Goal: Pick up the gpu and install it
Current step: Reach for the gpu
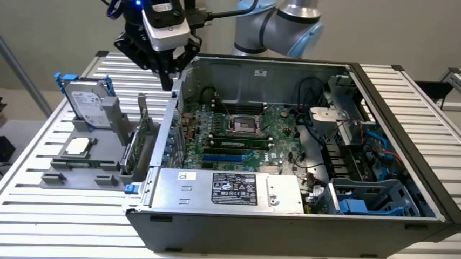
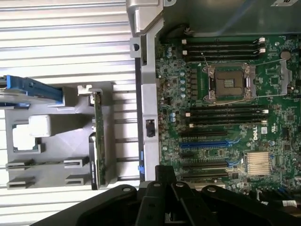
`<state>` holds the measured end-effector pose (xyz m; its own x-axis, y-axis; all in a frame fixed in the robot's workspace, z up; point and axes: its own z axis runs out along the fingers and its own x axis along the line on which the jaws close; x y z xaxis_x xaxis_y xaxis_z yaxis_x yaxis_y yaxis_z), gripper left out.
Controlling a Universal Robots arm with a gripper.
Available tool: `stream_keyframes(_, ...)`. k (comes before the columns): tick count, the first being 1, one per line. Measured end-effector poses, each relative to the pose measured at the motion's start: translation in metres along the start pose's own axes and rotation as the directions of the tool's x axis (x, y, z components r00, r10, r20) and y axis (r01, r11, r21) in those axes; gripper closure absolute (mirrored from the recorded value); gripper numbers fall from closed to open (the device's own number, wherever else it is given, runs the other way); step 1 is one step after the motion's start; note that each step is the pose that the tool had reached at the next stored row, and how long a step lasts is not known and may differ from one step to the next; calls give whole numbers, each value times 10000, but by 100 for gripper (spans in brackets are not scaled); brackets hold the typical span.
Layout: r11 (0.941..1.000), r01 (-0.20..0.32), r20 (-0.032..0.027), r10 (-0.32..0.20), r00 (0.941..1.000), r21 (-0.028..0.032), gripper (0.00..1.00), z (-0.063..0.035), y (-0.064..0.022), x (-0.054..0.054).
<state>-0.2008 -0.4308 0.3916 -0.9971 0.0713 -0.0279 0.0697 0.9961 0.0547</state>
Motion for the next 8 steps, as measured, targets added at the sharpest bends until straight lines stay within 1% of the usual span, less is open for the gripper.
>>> stream_keyframes(8,10000,0,-1,0,10000,8,89,49,-32,366)
